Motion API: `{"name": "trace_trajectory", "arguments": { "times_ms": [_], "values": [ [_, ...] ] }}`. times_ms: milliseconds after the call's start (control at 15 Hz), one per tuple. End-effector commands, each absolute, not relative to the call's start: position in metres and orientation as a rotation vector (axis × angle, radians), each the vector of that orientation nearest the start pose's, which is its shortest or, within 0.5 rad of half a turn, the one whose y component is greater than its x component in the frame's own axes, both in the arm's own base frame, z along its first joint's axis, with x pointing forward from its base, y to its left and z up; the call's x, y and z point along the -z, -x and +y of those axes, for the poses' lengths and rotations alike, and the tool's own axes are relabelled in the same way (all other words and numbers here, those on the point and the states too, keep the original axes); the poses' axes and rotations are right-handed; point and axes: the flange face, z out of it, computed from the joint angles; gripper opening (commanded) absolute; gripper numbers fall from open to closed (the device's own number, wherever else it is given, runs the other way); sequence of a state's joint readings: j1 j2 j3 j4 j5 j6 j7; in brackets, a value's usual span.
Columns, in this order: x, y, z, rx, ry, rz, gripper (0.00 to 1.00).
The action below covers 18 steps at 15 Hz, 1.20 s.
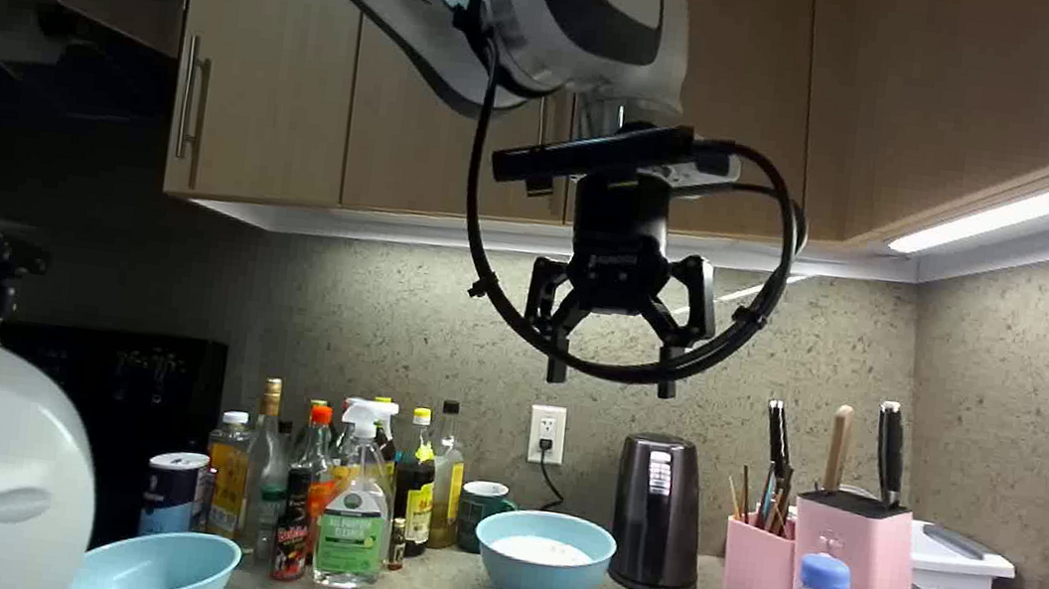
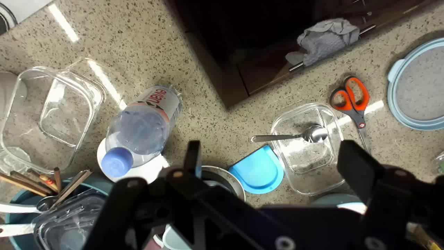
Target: Open the cabinet drawer and close it
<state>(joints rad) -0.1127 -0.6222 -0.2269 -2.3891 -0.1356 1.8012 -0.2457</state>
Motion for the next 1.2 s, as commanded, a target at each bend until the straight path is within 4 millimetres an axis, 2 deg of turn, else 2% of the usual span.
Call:
{"name": "trace_trajectory", "arguments": {
  "times_ms": [0,467,533,667,1000,1133],
  "values": [
    [-0.534,-0.343,-0.145,0.034,3.148,0.039,1.00],
    [-0.534,-0.343,-0.145,0.034,3.148,0.039,1.00],
    [-0.537,-0.345,-0.140,0.032,3.170,0.008,1.00],
    [-0.548,-0.352,-0.121,0.039,3.220,-0.123,1.00],
    [-0.597,-0.364,-0.036,0.129,3.262,-0.518,1.00],
    [-0.615,-0.364,-0.013,0.187,3.263,-0.673,1.00]
  ]
}}
